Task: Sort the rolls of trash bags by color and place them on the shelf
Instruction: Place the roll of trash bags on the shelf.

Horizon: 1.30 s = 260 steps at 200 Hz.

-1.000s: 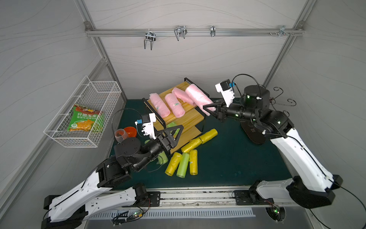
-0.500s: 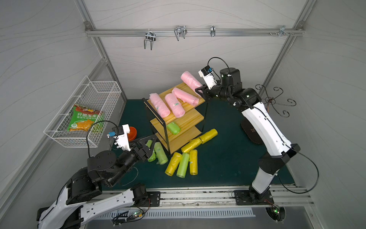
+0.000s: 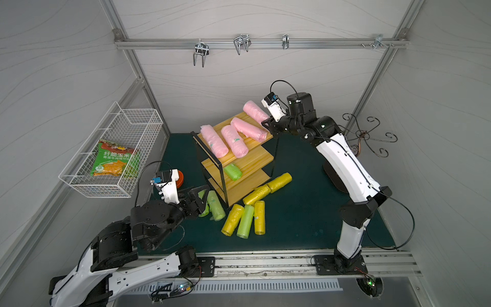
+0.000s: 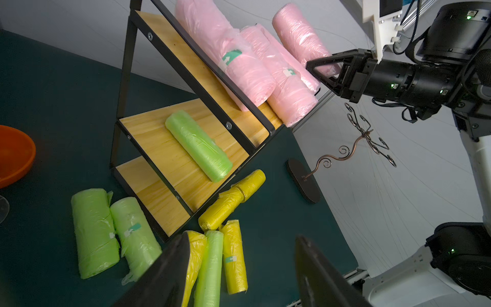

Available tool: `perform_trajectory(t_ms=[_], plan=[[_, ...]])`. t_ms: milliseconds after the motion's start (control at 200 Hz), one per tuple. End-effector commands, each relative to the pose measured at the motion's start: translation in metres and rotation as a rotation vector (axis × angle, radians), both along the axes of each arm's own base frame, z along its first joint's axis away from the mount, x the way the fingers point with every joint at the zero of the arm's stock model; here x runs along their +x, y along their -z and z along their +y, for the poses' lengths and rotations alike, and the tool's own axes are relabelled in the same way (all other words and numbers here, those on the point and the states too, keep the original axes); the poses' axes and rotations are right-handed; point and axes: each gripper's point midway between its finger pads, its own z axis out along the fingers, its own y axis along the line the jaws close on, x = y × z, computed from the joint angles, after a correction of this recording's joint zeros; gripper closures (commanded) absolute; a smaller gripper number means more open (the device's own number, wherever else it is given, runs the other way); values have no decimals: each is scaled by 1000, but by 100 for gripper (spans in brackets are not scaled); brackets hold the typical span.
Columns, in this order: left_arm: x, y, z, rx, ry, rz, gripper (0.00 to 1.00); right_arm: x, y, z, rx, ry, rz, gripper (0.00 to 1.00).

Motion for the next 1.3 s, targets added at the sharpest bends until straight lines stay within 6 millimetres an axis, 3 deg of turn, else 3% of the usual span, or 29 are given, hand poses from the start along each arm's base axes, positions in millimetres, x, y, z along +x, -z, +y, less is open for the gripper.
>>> perform_trajectory(t_ms=[0,315,390,595,940,1090,1170,1296], plan=[[1,-6,-4,-27,5,-19,33,7,-3,-4,-9,22,-31,95],[2,-2,-7,-33,11,-9,33,5,1,-10,-28,40,-30,64],[2,-2,-9,-33,13,-7,33,4,1,-12,-29,42,-27,48],[3,-1,-13,-28,20,-4,33,-4,-14,-19,-6,60,-43,33],[5,0,-19,-15,31,0,33,-30,-65,-38,76,70,-111,28],[6,1,-20,15,30,7,33,-48,-85,-59,133,119,-115,27],[8,3,-23,41,35,14,33,-62,-90,-74,165,156,-107,27],[9,5,-31,83,58,17,33,-88,-75,-98,203,202,-39,25]])
